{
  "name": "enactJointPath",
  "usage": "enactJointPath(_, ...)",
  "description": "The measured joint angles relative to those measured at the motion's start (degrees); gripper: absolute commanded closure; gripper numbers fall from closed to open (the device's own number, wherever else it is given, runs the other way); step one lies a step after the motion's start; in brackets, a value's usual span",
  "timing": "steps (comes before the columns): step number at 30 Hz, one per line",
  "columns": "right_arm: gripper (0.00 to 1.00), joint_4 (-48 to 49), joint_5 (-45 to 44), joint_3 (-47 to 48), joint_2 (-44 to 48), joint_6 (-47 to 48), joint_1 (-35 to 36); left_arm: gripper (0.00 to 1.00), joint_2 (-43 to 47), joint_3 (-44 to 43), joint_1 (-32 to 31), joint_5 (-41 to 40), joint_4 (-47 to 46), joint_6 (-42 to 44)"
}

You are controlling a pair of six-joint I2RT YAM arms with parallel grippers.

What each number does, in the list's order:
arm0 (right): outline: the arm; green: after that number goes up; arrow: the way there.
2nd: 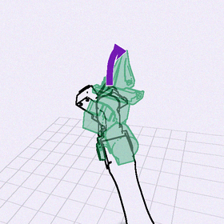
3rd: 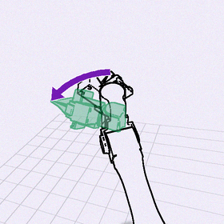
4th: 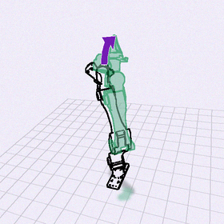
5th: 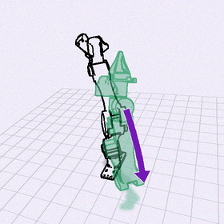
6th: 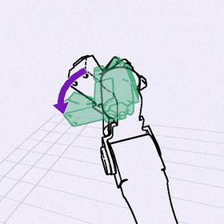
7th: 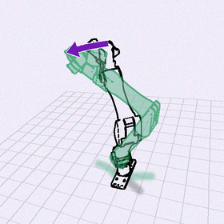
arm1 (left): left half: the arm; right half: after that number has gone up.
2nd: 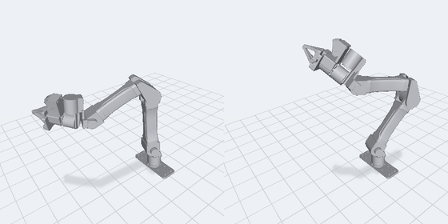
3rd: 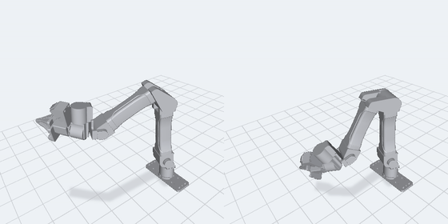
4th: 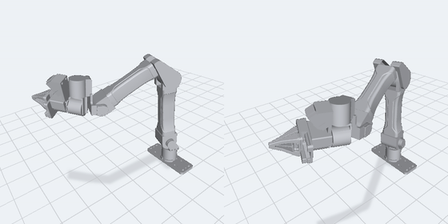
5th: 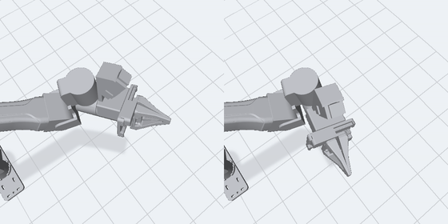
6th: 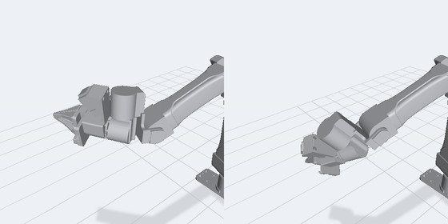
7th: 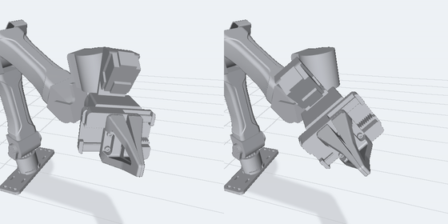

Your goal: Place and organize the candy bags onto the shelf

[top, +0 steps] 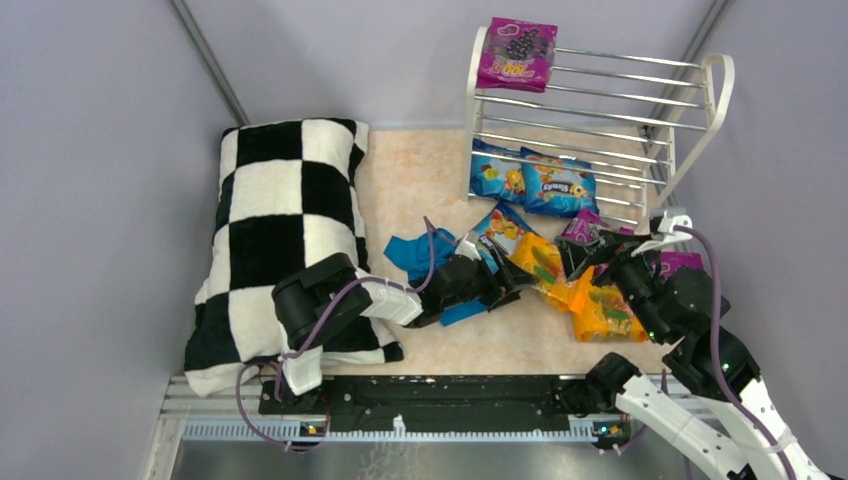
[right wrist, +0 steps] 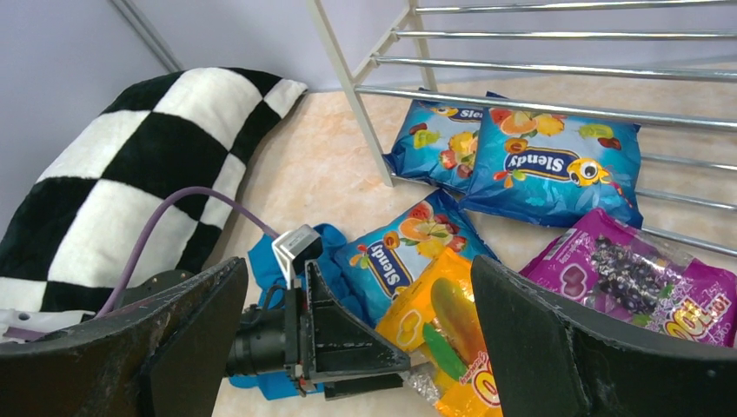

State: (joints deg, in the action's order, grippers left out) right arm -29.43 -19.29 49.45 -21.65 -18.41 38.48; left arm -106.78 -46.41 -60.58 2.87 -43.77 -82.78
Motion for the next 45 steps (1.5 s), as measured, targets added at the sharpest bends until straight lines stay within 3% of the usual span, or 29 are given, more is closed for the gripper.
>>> enactJointPath(9,0.01,0.4,-1.5,0.0,-0.5,2.4,0.0,0.58,-6.4,-5.6,1.8,3.3,-2.5,-0.8)
enactJointPath(13,0.01,0.7,-1.7,0.0,-0.6,2.4,0.0,0.69,-7.0,-5.6,2.5,4.5,-2.4,-0.3)
enactJointPath(18,0.01,2.0,-1.4,-0.2,-1.7,1.8,0.0,0.81,-3.3,-3.6,3.9,4.8,-0.3,4.0)
enactJointPath(22,0.01,4.2,-0.5,-2.1,-3.3,0.8,0.0,0.98,1.6,-1.5,5.5,5.6,1.8,8.0)
enactJointPath(32,0.01,9.5,3.6,-3.6,-11.6,-3.4,0.0,1.00,7.6,5.0,13.2,15.0,1.2,12.7)
enactJointPath(38,0.01,12.7,8.4,-5.1,-18.5,-8.7,-0.3,1.00,18.9,10.4,20.9,19.0,5.2,18.7)
enactJointPath(41,0.01,14.8,15.5,-5.1,-23.3,-11.1,-3.9,1.00,27.0,10.3,23.9,17.4,13.2,25.2)
enactJointPath(45,0.01,24.5,36.1,-6.8,-31.7,-18.8,-18.7,1.00,37.5,9.7,25.5,13.4,24.4,33.7)
